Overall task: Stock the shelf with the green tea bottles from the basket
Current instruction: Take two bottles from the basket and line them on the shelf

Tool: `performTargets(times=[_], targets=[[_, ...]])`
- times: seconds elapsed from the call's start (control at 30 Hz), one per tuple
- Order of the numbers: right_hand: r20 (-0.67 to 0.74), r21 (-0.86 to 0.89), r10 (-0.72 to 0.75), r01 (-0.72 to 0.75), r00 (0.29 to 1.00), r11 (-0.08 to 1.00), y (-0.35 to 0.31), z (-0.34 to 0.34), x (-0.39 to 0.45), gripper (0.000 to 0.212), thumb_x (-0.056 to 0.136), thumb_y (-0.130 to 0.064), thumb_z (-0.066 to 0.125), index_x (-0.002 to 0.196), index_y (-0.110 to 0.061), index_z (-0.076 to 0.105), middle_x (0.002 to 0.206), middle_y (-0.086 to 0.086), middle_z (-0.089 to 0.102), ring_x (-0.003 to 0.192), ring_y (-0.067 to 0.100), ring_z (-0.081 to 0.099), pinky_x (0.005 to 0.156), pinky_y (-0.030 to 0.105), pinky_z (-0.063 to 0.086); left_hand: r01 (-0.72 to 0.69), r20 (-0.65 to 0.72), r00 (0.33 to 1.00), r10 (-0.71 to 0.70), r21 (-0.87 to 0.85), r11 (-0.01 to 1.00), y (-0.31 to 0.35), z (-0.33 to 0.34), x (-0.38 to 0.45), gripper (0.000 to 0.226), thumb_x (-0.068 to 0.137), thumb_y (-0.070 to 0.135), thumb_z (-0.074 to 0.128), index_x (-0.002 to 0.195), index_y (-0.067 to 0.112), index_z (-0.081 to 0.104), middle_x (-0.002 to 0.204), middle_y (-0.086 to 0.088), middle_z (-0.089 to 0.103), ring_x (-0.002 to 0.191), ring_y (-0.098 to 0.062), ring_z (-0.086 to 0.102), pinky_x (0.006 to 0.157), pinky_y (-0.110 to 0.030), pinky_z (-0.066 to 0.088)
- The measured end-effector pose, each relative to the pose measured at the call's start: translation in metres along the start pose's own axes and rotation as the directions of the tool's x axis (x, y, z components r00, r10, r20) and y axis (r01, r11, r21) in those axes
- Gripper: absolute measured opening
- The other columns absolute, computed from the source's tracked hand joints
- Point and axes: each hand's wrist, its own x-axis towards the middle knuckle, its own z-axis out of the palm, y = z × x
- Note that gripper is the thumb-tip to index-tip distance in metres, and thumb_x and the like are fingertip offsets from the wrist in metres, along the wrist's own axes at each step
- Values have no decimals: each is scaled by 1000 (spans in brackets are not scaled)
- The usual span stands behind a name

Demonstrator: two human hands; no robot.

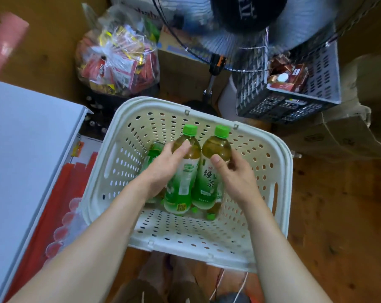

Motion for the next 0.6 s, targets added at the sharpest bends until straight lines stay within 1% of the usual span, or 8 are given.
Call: performTargets(times=[0.07, 0.13, 0.2, 0.3, 0.4, 0.47, 0.53, 0.6], targets=[[-6, -11, -37, 36, 999, 999, -16, -3, -11, 37, 97, -68, 65, 130, -51, 66, 119, -21, 74, 115, 2, 65, 101, 42, 52, -9, -1, 1000, 9, -29, 1000, 12, -5, -14, 52, 105, 65, 49, 146, 33, 58, 132, 0, 76, 126, -25, 69, 109, -54, 50], [-9, -9, -85, 85, 996, 996, -34, -6, -22, 41, 97, -69, 63, 133, -48, 66, 119, -21, 75, 115, 3, 67, 96, 37, 54, -44, -2, 999, 44, 29, 999, 24, -11, -31, 40, 110, 55, 49, 141, 34, 63, 127, 6, 78, 121, -16, 70, 99, -43, 53], [-5, 13, -132, 132, 991, 991, -54, -10, -32, 42, 96, -69, 60, 131, -46, 67, 111, -23, 77, 107, -4, 70, 89, 29, 53, -113, -38, 993, 116, 65, 991, 38, -16, -49, 46, 103, 60, 59, 137, 31, 66, 123, 9, 79, 116, -12, 73, 99, -40, 56], [1, 54, -203, 203, 979, 978, -86, -12, -46, 48, 96, -65, 59, 132, -35, 68, 108, -30, 76, 100, -10, 71, 82, 18, 51, -244, -150, 958, 244, 21, 970, 59, -22, -70, 69, 82, 68, 78, 133, 24, 67, 121, 0, 80, 115, -20, 76, 103, -45, 59], [-21, 73, -292, 293, 956, 953, -112, -15, -57, 55, 98, -73, 60, 137, -35, 66, 118, -23, 77, 110, -1, 72, 99, 33, 57, -340, -209, 920, 333, 4, 941, 85, -23, -95, 57, 84, 47, 84, 131, 21, 65, 119, -9, 78, 109, -23, 77, 95, -39, 62], [-14, 84, -360, 359, 933, 929, -128, -15, -63, 62, 95, -77, 60, 140, -35, 65, 122, -19, 77, 115, 4, 72, 107, 43, 57, -381, -244, 893, 379, 40, 924, 100, -24, -115, 55, 84, 49, 90, 128, 28, 64, 121, -11, 77, 111, -25, 77, 98, -45, 63], [4, 94, -425, 423, 905, 901, -145, -14, -72, 64, 95, -76, 61, 143, -33, 64, 122, -18, 78, 114, 8, 74, 107, 47, 58, -415, -309, 856, 415, 70, 907, 108, -26, -132, 58, 79, 60, 90, 127, 36, 67, 121, -5, 78, 112, -19, 77, 102, -47, 61], [0, 92, -486, 484, 874, 870, -163, -14, -79, 67, 94, -76, 62, 145, -33, 62, 120, -16, 78, 110, 8, 74, 105, 45, 58, -450, -365, 815, 451, 91, 888, 119, -29, -151, 47, 82, 55, 89, 123, 42, 70, 119, 3, 79, 112, -5, 75, 105, -39, 59]])
